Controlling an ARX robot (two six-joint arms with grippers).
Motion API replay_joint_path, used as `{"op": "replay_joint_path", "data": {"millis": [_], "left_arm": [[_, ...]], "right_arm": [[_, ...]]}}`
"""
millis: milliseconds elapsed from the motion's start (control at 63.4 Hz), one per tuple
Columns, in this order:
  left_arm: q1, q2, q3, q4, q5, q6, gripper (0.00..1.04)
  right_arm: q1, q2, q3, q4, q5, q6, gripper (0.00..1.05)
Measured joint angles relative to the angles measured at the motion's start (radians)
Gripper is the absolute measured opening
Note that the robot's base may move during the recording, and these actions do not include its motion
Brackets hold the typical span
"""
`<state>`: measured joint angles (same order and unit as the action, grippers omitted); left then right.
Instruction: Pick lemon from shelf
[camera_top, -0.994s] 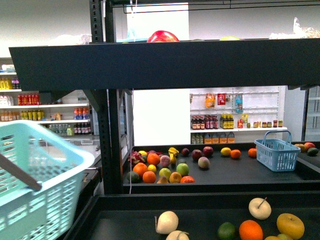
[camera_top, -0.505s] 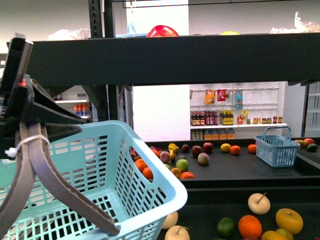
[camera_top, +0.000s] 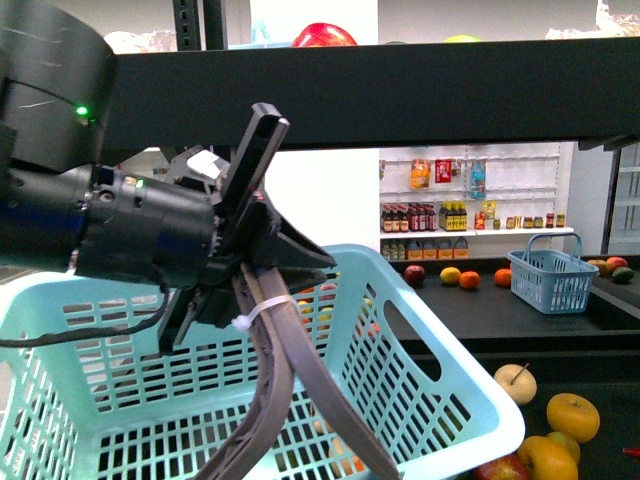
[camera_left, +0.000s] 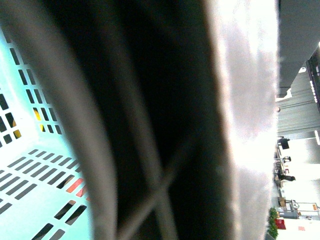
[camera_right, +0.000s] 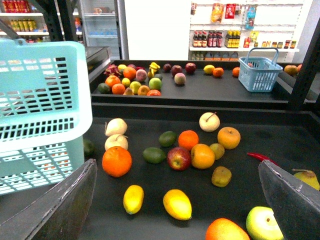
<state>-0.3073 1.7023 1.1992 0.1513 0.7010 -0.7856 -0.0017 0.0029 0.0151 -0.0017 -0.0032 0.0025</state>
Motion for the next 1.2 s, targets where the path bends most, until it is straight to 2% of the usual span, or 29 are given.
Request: {"op": "replay_joint_path", "data": {"millis": [316, 347, 394, 426, 473, 694, 789, 931, 1089, 1199], "left_arm": [[-0.085, 0.119, 0.111, 0.013, -0.042, -0.010, 0.13], [-0.089, 0.121, 0.111, 0.013, -0.043, -0.010, 0.13], [-0.091, 0.127, 0.111, 0.013, -0.043, -0.012, 0.13], [-0.091, 0.127, 0.111, 0.013, -0.043, -0.015, 0.13], [-0.091, 0.127, 0.112, 0.013, -0.046, -0.016, 0.13], [-0.090, 0.127, 0.113, 0.013, -0.050, -0.015, 0.13], [-0.090, 0.127, 0.113, 0.013, -0.048, -0.015, 0.13], [-0.091, 0.127, 0.113, 0.013, -0.046, -0.015, 0.13], [-0.091, 0.127, 0.113, 0.013, -0.048, -0.015, 0.13], [-0.091, 0.127, 0.113, 0.013, -0.048, -0.016, 0.13]], "right_arm": [[0.000, 0.000, 0.000, 0.000, 0.000, 0.000, 0.97], [0.011, 0.013, 0.004, -0.019, 0.038, 0.008, 0.97], [0.051, 0.115, 0.064, -0.160, 0.239, 0.039, 0.97], [0.042, 0.192, 0.086, -0.191, 0.304, 0.045, 0.97], [0.011, 0.288, 0.099, -0.183, 0.322, 0.047, 0.97], [-0.228, 0.818, 0.168, 0.142, 0.118, 0.022, 0.97], [-0.276, 1.075, 0.240, 0.284, 0.033, 0.009, 0.97], [-0.274, 1.474, 0.386, 0.398, -0.058, 0.005, 0.97], [-0.218, 1.786, 0.552, 0.447, -0.090, 0.000, 0.97], [-0.164, 1.987, 0.694, 0.490, -0.096, -0.059, 0.97]]}}
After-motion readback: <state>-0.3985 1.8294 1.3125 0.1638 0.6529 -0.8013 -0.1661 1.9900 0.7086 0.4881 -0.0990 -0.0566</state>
